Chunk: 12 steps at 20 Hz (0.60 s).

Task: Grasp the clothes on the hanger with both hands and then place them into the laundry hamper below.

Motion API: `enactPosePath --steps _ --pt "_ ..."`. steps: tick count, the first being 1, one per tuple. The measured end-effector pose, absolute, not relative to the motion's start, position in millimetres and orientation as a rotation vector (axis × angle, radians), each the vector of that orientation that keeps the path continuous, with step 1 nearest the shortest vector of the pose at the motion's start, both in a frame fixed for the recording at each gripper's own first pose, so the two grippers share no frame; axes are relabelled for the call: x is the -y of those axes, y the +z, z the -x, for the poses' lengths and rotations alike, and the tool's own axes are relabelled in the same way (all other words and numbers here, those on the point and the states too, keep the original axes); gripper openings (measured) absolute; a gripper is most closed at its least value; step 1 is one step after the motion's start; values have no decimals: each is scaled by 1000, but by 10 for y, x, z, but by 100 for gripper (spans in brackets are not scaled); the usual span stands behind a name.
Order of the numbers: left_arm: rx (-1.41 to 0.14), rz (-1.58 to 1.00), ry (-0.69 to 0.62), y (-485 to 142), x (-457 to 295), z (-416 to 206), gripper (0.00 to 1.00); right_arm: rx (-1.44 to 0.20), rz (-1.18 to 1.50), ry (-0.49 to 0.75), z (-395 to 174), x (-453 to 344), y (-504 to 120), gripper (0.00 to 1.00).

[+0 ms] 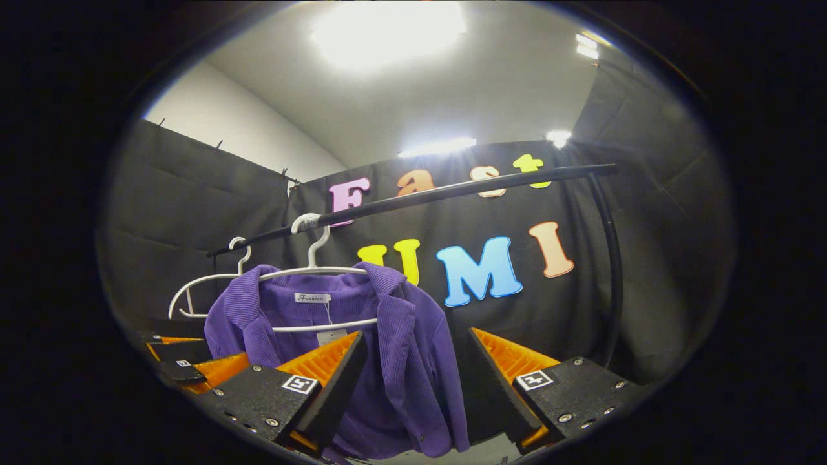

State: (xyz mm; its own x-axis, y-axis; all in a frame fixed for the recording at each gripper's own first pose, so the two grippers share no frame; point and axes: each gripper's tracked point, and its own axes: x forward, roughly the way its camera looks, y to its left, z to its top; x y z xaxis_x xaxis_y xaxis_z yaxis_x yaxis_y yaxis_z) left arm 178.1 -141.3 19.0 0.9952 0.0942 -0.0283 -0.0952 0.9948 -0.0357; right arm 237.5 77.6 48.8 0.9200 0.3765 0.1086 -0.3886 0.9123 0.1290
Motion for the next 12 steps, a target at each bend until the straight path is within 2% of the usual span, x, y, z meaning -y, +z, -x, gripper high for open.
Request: enactPosePath --steps 7,8,10,11,12 --pt "-79 18 163 -102 1416 -2140 100 27 -163 486 -2823 -1053 292 95" --pt "-89 18 171 -141 1419 -2172 95 24 -162 496 -2874 -1087 260 95" --pt "-106 19 186 -232 1408 -2221 96 15 -147 516 -2960 -1173 188 95" --pt "-112 18 194 -265 1398 -2249 100 11 -136 526 -3014 -1228 139 95" --pt "-117 15 205 -306 1380 -2274 95 2 -124 530 -3061 -1267 90 95"
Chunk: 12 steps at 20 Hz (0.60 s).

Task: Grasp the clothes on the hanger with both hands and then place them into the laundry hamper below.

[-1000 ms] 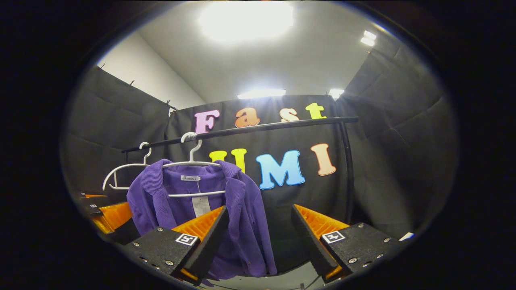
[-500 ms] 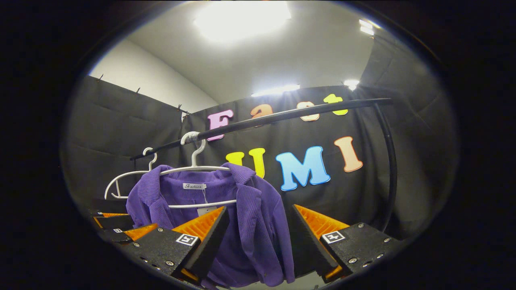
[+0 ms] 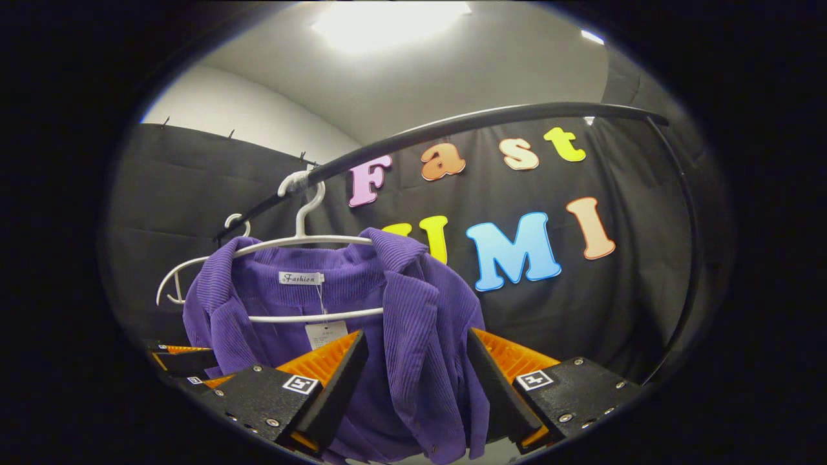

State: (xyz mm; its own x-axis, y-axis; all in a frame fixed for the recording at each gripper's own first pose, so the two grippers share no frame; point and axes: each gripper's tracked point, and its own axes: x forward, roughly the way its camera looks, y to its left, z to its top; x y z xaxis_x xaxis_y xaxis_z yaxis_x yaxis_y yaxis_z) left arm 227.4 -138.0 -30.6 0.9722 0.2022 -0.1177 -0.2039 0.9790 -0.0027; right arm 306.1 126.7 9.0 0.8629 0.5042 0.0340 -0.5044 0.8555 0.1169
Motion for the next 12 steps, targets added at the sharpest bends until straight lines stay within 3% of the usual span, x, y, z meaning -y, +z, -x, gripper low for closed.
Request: enactPosePath --steps 7,11,12 --pt "-122 3 274 -408 1244 -2408 100 -64 -62 541 -3289 -1492 -269 92" --pt "-123 -10 311 -471 1153 -2467 100 -98 -53 525 -3410 -1560 -403 84" --pt "-127 -7 310 -481 1155 -2464 81 -111 -51 527 -3425 -1578 -449 78"
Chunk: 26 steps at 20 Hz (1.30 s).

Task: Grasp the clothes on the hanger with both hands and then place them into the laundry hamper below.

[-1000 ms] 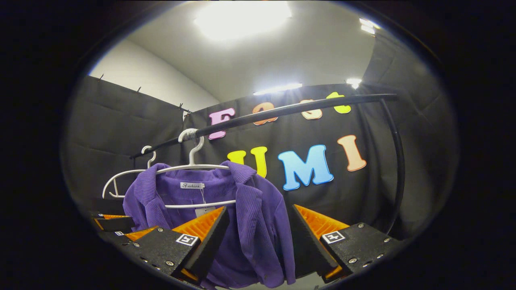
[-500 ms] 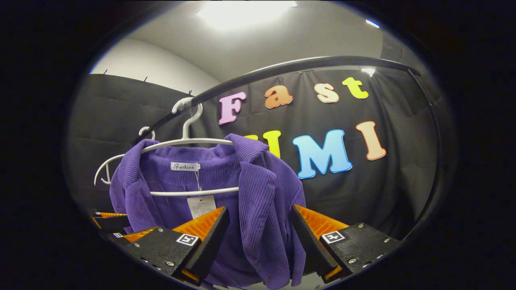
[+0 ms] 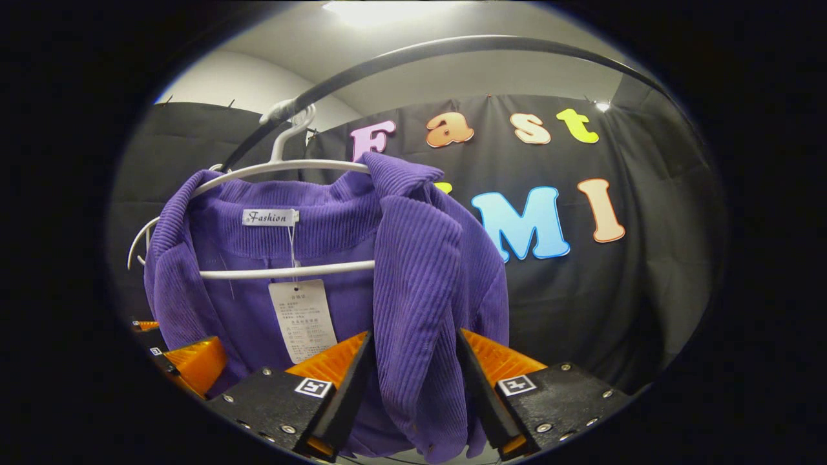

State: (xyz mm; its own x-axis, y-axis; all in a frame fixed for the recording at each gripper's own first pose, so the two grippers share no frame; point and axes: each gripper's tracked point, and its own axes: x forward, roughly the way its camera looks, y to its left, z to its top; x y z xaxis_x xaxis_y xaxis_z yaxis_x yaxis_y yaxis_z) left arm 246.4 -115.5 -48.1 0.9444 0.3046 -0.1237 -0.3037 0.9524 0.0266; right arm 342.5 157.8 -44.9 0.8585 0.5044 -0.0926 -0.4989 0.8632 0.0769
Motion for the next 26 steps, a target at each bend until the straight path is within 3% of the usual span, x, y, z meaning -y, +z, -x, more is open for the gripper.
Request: enactPosePath --steps 1,3,4,5,6,8,10,11,12,13,15,20,22,26 --pt "-133 -8 313 -502 1160 -2458 70 -126 -47 534 -3421 -1601 -493 72" --pt "-125 -23 306 -464 1160 -2437 70 -133 -39 551 -3430 -1621 -533 57" --pt "-123 -40 325 -472 1102 -2453 64 -125 -35 566 -3425 -1654 -514 42" --pt "-129 -42 313 -466 1115 -2432 59 -115 -28 573 -3423 -1692 -504 37" --pt "-128 -39 278 -451 1181 -2433 53 -93 -12 560 -3436 -1682 -467 23" --pt "-119 -72 331 -415 990 -2374 31 -61 8 572 -3419 -1692 -399 2" --pt "-116 -52 298 -399 1053 -2344 10 -24 30 561 -3380 -1676 -321 0" --pt "-115 -42 308 -375 1027 -2317 10 1 34 548 -3381 -1655 -257 1" --pt "-112 -33 296 -366 1014 -2327 1 25 34 535 -3378 -1628 -188 1" --pt "-104 -30 285 -321 1006 -2301 6 52 30 526 -3365 -1607 -120 1" --pt "-91 -53 276 -209 989 -2233 1 110 44 498 -3369 -1527 43 1" --pt "-35 -113 273 178 893 -1999 1 246 111 461 -3369 -1421 463 0" --pt "-22 -126 275 303 852 -1959 5 282 128 445 -3435 -1373 580 0" --pt "24 -140 312 596 610 -1855 5 339 161 403 -3511 -1237 754 0"
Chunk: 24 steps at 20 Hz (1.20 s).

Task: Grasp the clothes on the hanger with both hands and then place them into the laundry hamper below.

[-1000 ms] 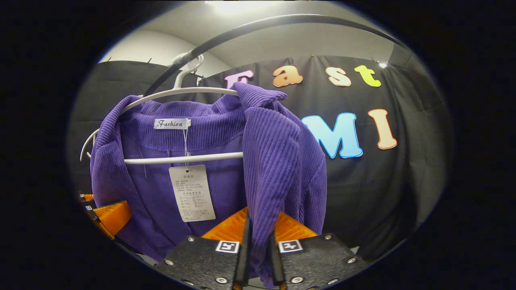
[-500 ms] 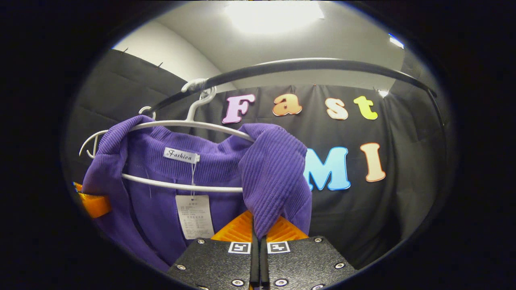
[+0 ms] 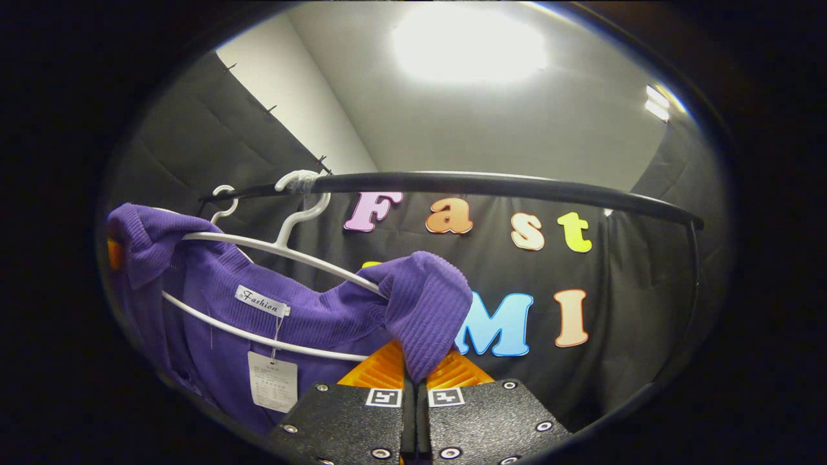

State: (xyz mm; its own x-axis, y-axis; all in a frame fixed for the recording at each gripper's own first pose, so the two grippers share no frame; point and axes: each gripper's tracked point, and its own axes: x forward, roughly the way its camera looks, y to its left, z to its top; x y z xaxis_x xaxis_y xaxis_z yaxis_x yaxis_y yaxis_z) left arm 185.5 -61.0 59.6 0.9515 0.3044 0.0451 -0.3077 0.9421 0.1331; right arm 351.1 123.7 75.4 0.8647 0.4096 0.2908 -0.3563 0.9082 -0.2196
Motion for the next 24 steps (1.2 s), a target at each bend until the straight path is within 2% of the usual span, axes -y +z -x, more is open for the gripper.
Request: enactPosePath --steps 2,3,6,9,15,16,19,20,24 --pt "42 -135 328 688 482 -1862 5 361 172 381 -3564 -1172 827 1" --pt "47 -133 341 737 418 -1867 0 370 177 370 -3615 -1130 867 0" --pt "62 -126 375 898 244 -1852 5 390 186 343 -3742 -1014 964 0" --pt "88 -130 401 1054 73 -1808 0 407 201 324 -3833 -940 1026 1" --pt "152 -192 455 1406 -315 -1862 5 394 240 296 -3987 -807 903 0" --pt "149 -206 465 1414 -372 -1898 0 384 241 290 -4022 -784 873 0" --pt "133 -235 481 1336 -468 -2041 0 365 249 272 -4105 -742 789 0" --pt "122 -243 481 1274 -495 -2094 5 357 250 261 -4131 -704 767 0" --pt "88 -241 466 1066 -544 -2252 5 293 205 213 -4308 -515 632 1"
